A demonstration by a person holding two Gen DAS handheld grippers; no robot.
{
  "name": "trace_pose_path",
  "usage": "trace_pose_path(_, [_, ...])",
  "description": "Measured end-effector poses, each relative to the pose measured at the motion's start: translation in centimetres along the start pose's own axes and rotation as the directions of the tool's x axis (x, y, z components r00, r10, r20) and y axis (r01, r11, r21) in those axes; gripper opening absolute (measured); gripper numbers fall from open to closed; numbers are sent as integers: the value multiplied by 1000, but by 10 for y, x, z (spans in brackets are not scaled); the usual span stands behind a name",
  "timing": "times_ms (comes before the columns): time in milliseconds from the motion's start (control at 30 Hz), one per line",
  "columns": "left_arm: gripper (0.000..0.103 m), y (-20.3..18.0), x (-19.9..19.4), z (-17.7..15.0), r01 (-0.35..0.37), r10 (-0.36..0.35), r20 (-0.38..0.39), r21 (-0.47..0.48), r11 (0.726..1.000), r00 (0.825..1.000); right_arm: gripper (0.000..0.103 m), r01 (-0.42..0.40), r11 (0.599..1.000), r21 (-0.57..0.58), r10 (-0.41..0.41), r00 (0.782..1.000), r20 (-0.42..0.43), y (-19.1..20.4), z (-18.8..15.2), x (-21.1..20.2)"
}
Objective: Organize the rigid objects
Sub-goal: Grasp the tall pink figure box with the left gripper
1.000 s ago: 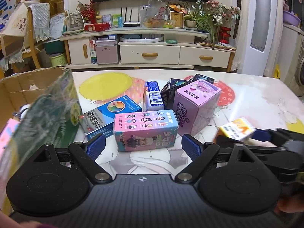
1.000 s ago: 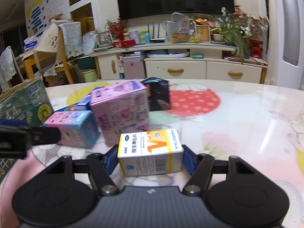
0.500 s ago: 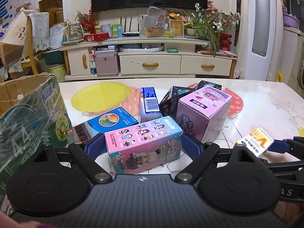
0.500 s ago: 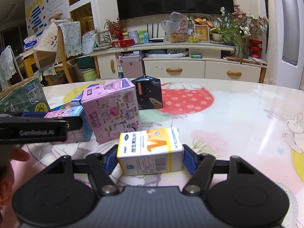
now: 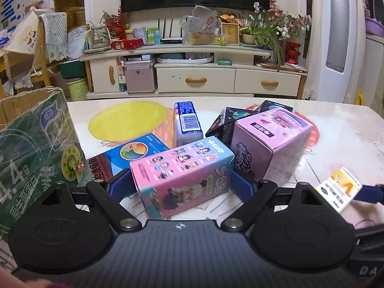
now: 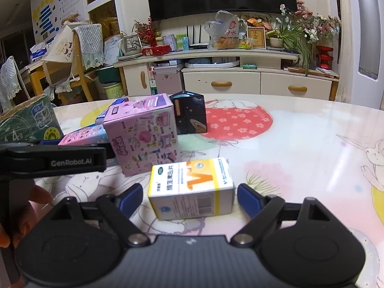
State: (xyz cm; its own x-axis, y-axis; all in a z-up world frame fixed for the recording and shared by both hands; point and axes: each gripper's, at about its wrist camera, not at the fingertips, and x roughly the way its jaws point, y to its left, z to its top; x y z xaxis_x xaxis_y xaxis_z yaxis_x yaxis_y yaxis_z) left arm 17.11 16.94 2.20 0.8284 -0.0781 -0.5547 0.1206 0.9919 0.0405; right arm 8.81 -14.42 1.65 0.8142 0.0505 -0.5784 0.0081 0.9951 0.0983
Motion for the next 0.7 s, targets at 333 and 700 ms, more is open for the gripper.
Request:
trace_pose_path(333, [84, -9, 5, -1, 3, -3, 9, 19, 1000, 1000, 96, -1, 1000, -4, 1, 1000, -10, 1, 0, 3])
trace_pose_path(700, [83, -11, -4, -5, 53, -54, 4, 103, 993, 999, 96, 9, 999, 31, -9, 1000, 1, -5, 0, 1])
